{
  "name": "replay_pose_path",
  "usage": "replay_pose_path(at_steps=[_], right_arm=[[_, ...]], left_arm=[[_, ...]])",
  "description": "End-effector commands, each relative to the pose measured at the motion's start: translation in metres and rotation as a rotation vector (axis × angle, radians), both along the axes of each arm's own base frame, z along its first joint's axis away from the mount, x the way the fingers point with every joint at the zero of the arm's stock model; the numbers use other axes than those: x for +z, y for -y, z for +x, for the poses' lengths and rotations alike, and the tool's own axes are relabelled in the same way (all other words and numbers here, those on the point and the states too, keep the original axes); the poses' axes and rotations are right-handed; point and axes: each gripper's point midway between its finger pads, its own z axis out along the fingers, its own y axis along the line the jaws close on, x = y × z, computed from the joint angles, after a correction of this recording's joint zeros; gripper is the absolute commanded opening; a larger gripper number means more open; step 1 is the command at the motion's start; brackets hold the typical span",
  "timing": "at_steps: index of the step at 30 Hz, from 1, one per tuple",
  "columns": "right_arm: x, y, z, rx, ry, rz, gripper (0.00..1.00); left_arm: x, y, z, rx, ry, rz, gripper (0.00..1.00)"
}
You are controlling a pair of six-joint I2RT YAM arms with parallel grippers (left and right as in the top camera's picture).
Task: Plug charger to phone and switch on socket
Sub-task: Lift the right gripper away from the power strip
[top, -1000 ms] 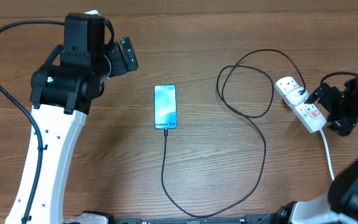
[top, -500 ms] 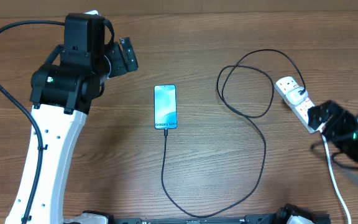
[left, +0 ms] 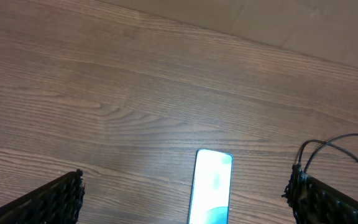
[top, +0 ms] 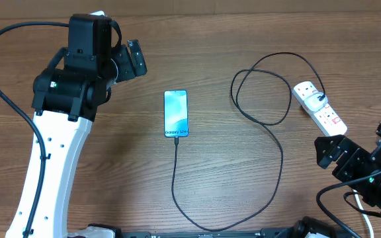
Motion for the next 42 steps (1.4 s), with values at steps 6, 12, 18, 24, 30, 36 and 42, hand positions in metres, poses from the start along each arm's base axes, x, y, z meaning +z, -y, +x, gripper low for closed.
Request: replay_pose_path(at_steps=[6,12,18,24,30,36,42], right_arm=[[-0.004,-0.008,-0.013,0.011,-0.048,0.026,1.00],[-0.004,-0.008,-0.013,0.011,-0.048,0.026,1.00],[-0.004,-0.008,-0.013,0.011,-0.048,0.026,1.00],[0.000,-0.001,-0.007,-0.002,-0.021,-0.007,1.00],[0.019,0.000,0.012,0.057,0.107,-0.074,1.00],[0.035,-0.032,0.019,0.337,0.308,-0.212,1.00],[0.032,-0.044,0.018,0.420,0.492,-0.299,1.00]], left_arm=[[-0.002,-0.002,0.001,0.015,-0.002,0.003,1.00],[-0.002,-0.002,0.001,0.015,-0.002,0.003,1.00],[-0.002,-0.002,0.001,0.015,-0.002,0.003,1.00],[-0.002,-0.002,0.000,0.015,-0.002,0.003,1.00],[-0.002,-0.002,0.000,0.015,-0.002,0.003,1.00],[-0.002,-0.002,0.001,0.015,-0.002,0.003,1.00],[-0.002,-0.002,0.001,0.015,-0.002,0.003,1.00]])
